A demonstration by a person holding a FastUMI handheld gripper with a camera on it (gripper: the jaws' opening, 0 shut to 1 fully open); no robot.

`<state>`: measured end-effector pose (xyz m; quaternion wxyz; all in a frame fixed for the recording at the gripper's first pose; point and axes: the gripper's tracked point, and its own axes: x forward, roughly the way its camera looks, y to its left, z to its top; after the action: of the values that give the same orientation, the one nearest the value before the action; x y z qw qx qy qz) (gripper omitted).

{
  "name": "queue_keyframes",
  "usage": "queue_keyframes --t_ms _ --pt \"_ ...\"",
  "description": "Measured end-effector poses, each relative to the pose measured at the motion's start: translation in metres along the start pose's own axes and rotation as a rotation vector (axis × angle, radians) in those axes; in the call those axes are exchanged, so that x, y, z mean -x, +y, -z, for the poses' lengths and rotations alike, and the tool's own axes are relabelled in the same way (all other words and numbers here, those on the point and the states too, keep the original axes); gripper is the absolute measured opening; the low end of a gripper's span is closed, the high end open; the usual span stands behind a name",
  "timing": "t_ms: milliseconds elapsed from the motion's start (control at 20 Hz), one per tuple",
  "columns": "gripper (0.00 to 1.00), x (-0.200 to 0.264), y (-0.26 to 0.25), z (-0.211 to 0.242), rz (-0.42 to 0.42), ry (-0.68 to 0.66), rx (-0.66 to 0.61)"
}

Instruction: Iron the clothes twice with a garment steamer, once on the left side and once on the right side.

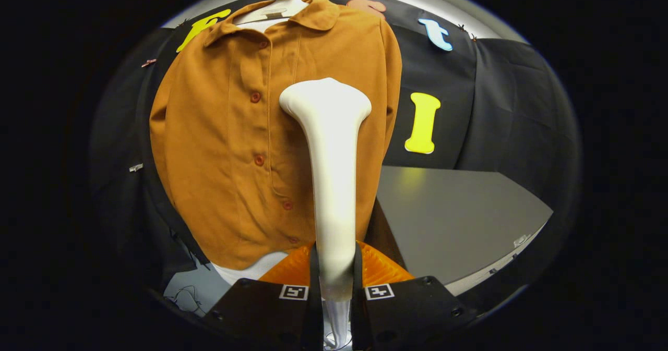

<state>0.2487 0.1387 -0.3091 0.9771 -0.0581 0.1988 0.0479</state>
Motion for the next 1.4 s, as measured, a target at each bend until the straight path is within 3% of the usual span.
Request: queue_keyframes --t_ms 500,800,1100,1400 --pt "0.24 0.012 0.011 0.094 -0.009 0.161 0.011" --pt "0.24 0.025 0.010 0.115 -0.016 0.190 0.013" --pt "0.24 0.062 0.013 0.099 -0.019 0.110 0.021" --pt "0.24 0.103 0.025 0.046 -0.031 -0.012 0.027"
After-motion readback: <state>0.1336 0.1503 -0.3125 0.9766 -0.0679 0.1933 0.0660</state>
